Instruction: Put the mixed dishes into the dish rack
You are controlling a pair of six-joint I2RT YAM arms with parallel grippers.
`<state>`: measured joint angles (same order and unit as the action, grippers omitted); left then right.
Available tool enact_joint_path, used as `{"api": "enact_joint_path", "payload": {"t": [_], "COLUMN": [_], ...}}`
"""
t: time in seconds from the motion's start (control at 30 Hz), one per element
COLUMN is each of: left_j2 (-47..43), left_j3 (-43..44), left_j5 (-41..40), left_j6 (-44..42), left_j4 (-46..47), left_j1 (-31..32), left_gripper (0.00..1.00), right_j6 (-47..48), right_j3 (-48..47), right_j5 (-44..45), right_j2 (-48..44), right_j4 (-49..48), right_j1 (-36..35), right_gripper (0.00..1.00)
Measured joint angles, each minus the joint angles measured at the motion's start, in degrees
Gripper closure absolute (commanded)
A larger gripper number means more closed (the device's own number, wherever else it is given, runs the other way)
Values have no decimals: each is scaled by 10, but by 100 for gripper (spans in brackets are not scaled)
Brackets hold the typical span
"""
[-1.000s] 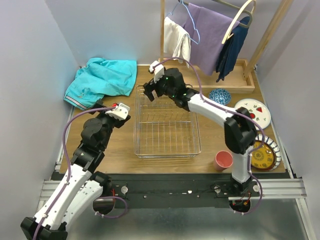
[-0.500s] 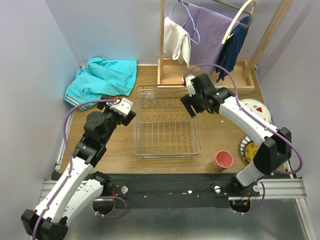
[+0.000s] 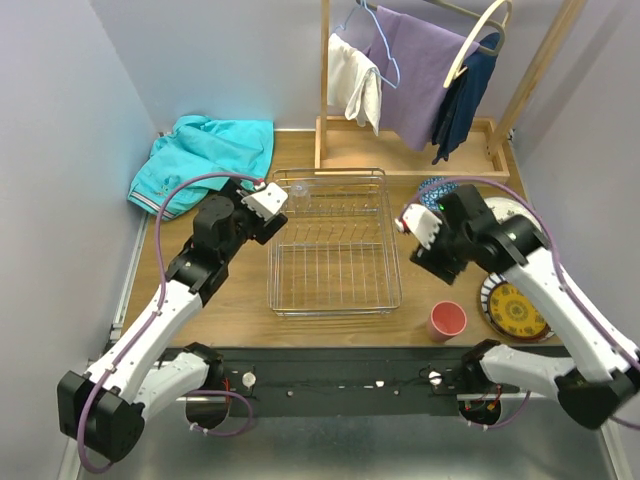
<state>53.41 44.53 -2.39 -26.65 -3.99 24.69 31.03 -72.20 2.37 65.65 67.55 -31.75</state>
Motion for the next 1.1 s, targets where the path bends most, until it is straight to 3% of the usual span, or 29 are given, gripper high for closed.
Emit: {"api": "enact_joint_path", "payload": {"t": [0.1, 0.23, 0.7, 0.9, 1.03, 1.1], "left_j2": [18, 31, 35, 35, 36, 37], "left_j3": [12, 32, 59, 70, 73, 73], "left_j5": [5, 6, 6, 6, 7, 8], "left_j6": [-4, -5, 6, 8, 8, 8], "left_j4": [0, 0, -67, -87, -89, -89], "left_j1": [0, 0, 0, -2, -2, -2], "left_gripper": [1, 1, 1, 1, 1, 1], "right_j6": [77, 140, 228, 237, 242, 243], "right_j3": [36, 94, 215, 234, 234, 234], "right_j5": [-30, -64, -115, -120, -119, -116], "right_j2": [-63, -78, -70, -55, -37, -36], "right_j4": [44, 68, 52, 21, 9, 9], "right_j1": [0, 0, 0, 0, 4, 7], "right_gripper": [30, 32, 38, 65, 92, 99]}}
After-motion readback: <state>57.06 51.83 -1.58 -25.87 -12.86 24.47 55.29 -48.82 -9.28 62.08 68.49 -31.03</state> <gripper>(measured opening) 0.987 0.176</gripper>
